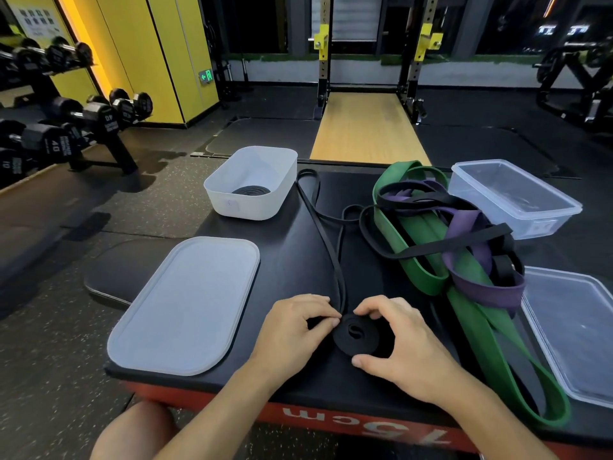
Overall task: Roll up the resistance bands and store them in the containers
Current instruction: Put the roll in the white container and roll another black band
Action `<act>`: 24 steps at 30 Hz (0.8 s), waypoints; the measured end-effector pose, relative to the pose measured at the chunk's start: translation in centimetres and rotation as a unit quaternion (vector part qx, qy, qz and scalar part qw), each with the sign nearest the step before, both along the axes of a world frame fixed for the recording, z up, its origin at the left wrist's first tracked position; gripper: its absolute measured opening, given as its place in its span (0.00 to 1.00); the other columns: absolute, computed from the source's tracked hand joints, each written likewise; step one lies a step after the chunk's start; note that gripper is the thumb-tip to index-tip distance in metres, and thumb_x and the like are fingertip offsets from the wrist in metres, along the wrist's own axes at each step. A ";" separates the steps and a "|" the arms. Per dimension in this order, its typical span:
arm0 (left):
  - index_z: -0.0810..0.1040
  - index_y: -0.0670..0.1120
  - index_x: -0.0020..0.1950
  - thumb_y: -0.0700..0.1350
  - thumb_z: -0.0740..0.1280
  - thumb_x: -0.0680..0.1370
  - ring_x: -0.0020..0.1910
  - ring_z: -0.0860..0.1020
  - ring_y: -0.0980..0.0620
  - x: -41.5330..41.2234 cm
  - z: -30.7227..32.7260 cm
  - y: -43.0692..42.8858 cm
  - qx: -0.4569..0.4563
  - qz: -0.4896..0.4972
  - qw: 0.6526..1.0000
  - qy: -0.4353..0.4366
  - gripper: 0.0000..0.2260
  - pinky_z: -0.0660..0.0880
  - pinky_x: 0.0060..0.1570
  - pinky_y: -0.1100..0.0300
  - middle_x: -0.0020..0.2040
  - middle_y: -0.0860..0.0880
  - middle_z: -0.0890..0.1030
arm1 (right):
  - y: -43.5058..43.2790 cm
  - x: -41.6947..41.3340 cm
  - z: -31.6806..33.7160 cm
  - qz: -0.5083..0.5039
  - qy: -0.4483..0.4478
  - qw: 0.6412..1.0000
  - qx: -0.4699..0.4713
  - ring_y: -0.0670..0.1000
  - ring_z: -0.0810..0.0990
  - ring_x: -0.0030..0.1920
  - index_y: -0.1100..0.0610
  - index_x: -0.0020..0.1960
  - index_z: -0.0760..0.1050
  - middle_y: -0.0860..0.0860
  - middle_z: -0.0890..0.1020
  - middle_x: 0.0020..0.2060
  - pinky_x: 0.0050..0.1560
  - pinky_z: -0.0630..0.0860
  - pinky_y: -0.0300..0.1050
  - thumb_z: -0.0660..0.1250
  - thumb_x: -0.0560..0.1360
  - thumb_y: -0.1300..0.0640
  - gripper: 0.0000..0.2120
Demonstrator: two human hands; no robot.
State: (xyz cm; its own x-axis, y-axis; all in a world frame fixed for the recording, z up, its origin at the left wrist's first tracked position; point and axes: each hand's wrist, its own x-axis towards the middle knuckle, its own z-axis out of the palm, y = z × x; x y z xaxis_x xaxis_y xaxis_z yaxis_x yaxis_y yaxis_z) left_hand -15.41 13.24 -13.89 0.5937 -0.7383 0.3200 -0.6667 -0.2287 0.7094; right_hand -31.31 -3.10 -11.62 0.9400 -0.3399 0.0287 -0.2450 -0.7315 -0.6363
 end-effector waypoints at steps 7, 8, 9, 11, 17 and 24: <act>0.89 0.56 0.54 0.48 0.74 0.79 0.63 0.76 0.66 -0.2 0.0 0.1 0.018 -0.016 1.000 -0.002 0.06 0.73 0.61 0.66 0.51 0.61 0.83 | -0.8 0.0 0.2 0.051 -0.003 0.996 0.071 0.35 0.70 0.69 0.32 0.63 0.69 0.35 0.74 0.63 0.70 0.69 0.37 0.76 0.69 0.55 0.30; 0.89 0.55 0.54 0.48 0.74 0.79 0.63 0.76 0.66 -0.2 0.0 0.1 0.021 -0.018 1.000 -0.007 0.06 0.73 0.61 0.68 0.51 0.61 0.83 | -0.8 0.0 0.2 0.052 -0.002 0.996 0.072 0.35 0.70 0.69 0.32 0.63 0.69 0.35 0.73 0.64 0.71 0.69 0.38 0.76 0.69 0.55 0.30; 0.89 0.55 0.54 0.47 0.74 0.79 0.63 0.76 0.67 -0.2 0.0 0.1 0.023 -0.019 0.999 -0.013 0.06 0.72 0.61 0.70 0.51 0.61 0.83 | -0.7 -0.1 0.2 0.051 -0.004 0.996 0.070 0.35 0.71 0.68 0.32 0.62 0.68 0.34 0.73 0.64 0.70 0.70 0.39 0.75 0.69 0.55 0.30; 0.89 0.55 0.54 0.47 0.74 0.79 0.63 0.76 0.67 -0.1 0.0 0.0 0.026 -0.021 0.999 -0.024 0.06 0.71 0.60 0.72 0.51 0.61 0.83 | 0.0 -0.2 0.1 0.043 -0.020 0.998 0.037 0.37 0.71 0.67 0.33 0.61 0.68 0.32 0.71 0.63 0.69 0.71 0.42 0.74 0.68 0.49 0.27; 0.89 0.55 0.54 0.47 0.74 0.79 0.63 0.76 0.68 -0.2 0.2 0.0 0.023 -0.018 1.000 -0.008 0.06 0.71 0.61 0.72 0.52 0.62 0.84 | 2.5 0.9 -1.2 -0.103 -0.039 0.977 -0.182 0.44 0.69 0.50 0.43 0.54 0.71 0.38 0.69 0.48 0.56 0.69 0.44 0.62 0.62 0.18 0.34; 0.89 0.53 0.54 0.46 0.73 0.79 0.62 0.77 0.66 -0.4 0.1 0.0 0.007 -0.003 0.999 -0.035 0.06 0.70 0.62 0.73 0.52 0.59 0.86 | 1.4 0.8 -1.6 -0.068 -0.063 0.985 -0.147 0.40 0.70 0.51 0.44 0.56 0.74 0.35 0.72 0.49 0.55 0.71 0.40 0.67 0.64 0.24 0.30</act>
State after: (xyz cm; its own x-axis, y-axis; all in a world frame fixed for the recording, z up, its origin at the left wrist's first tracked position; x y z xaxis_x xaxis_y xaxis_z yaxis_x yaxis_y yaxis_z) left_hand -15.80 13.22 -13.75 0.5654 -0.7470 0.3497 -0.7158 -0.2337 0.6580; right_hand -30.48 -1.69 -13.27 0.8693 -0.4216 0.2582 -0.2857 -0.8546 -0.4336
